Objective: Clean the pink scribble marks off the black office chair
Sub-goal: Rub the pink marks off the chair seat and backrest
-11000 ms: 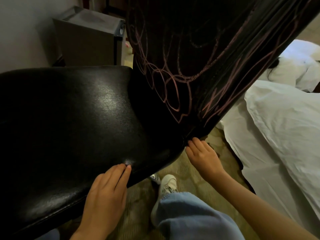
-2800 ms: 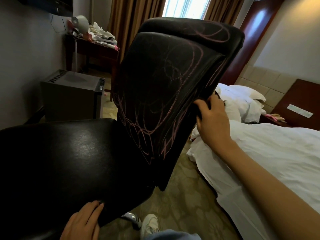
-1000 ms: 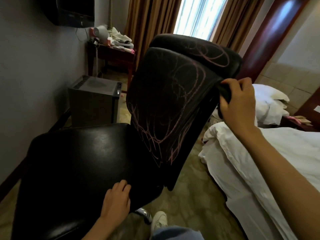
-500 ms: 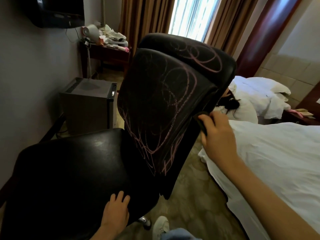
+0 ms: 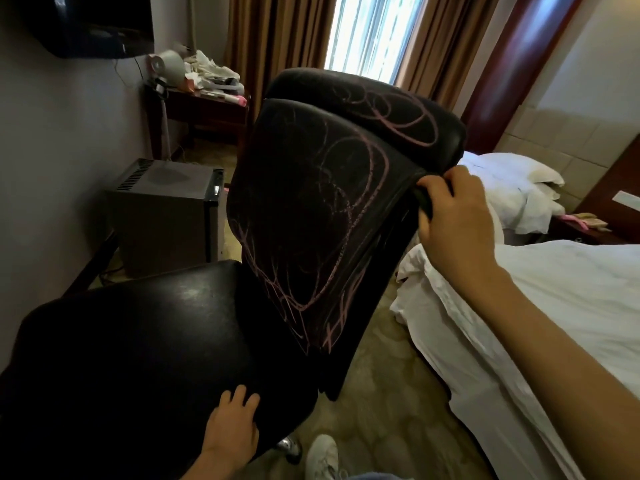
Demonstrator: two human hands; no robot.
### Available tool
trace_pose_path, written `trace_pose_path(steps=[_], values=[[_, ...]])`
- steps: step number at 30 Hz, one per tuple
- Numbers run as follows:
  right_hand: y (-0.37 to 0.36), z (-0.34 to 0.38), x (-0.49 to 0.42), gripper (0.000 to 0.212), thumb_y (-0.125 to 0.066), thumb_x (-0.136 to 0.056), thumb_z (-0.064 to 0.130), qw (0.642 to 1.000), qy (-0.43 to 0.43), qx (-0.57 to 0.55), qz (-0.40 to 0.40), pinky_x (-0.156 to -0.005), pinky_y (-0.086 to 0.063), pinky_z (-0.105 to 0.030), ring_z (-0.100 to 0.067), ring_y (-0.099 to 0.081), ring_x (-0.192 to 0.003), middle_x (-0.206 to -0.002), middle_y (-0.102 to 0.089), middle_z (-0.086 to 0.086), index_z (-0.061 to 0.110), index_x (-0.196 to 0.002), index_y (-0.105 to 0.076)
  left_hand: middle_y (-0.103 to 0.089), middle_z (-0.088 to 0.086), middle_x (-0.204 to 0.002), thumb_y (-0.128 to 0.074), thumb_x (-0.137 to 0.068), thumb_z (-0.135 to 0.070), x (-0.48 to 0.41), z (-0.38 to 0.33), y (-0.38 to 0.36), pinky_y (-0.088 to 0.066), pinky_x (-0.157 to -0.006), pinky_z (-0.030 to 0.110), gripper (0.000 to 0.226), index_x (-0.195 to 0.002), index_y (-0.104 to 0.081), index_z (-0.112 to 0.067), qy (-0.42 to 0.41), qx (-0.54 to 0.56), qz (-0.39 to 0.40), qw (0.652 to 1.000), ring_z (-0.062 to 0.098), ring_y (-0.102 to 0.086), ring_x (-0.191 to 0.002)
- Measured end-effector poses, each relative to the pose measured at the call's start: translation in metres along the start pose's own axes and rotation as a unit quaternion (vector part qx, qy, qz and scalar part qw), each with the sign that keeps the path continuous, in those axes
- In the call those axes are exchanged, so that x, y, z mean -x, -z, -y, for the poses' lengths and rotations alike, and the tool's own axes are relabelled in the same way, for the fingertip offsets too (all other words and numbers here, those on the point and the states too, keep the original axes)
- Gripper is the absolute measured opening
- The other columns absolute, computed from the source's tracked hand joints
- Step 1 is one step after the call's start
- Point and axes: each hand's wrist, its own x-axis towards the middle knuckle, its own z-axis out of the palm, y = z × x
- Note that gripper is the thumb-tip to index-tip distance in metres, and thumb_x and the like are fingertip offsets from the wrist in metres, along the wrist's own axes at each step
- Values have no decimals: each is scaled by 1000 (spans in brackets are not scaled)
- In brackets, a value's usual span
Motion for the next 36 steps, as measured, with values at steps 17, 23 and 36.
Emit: trace_pose_path(steps=[17, 23, 36], values=[[-20, 21, 66, 22, -70, -74, 4, 989, 58, -31, 132, -59, -48, -42, -32, -52, -77, -91, -54, -13, 2, -95, -64, -21, 2, -151, -41, -95, -36, 3, 2, 1, -40, -100, 24, 54, -146, -26, -25, -6, 24, 0, 1000, 22, -29, -132], [12, 11, 12, 31, -56, -87, 15, 997, -12, -74, 3, -82, -47, -40, -33, -53, -96, -107, -57, -19, 5, -116, -58, -23, 2, -150, -42, -94, -35, 2, -1, 0, -40, -98, 24, 53, -144, -29, -26, 3, 24, -8, 1000, 22, -29, -131], [-46, 28, 76, 34, -72, -68, -3, 999, 1, -2, 39, -59, -49, -41, -35, -53, -77, -92, -56, -18, -2, -101, -63, -19, -2, -151, -42, -94, -38, -2, 4, -10, -39, -99, 22, 53, -145, -26, -30, -9, 27, -54, 998, 18, -27, -132]])
